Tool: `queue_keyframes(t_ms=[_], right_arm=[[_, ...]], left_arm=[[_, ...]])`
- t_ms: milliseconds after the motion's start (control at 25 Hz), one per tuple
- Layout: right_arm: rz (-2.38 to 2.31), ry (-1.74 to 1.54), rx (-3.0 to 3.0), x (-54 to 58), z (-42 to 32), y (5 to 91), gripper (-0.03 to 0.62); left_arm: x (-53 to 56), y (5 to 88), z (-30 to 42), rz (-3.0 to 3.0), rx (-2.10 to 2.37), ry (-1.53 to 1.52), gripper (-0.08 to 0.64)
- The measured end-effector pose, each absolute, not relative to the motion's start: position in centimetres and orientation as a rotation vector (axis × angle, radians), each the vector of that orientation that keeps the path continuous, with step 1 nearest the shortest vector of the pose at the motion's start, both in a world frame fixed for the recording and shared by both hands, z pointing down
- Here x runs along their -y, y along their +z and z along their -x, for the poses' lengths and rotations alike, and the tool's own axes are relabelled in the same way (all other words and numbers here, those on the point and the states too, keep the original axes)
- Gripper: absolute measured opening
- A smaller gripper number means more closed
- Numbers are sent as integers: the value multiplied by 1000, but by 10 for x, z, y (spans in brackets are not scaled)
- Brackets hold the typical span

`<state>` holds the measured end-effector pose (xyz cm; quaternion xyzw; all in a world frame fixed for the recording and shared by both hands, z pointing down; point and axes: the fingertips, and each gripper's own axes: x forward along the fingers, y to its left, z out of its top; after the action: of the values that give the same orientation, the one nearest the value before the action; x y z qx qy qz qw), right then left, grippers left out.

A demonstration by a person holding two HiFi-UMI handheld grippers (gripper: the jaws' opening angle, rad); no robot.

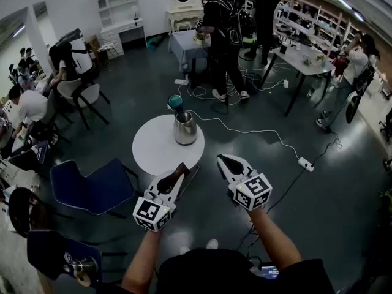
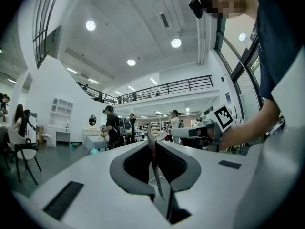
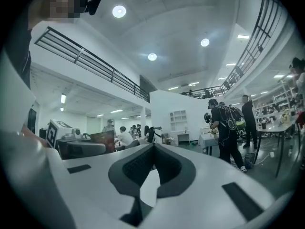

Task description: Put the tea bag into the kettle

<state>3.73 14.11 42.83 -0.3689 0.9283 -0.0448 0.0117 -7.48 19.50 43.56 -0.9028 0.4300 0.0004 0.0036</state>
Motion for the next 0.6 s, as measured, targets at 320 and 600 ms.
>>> queue_keyframes(t_ms=[320, 600], right_arm=[[1143, -149, -2897, -134, -56, 435, 15], [1137, -181, -2903, -129, -74, 448, 15]], left_arm=[[-191, 441, 54, 2846, -1366, 6, 40], [-189, 461, 36, 2832, -1398, -45, 40]])
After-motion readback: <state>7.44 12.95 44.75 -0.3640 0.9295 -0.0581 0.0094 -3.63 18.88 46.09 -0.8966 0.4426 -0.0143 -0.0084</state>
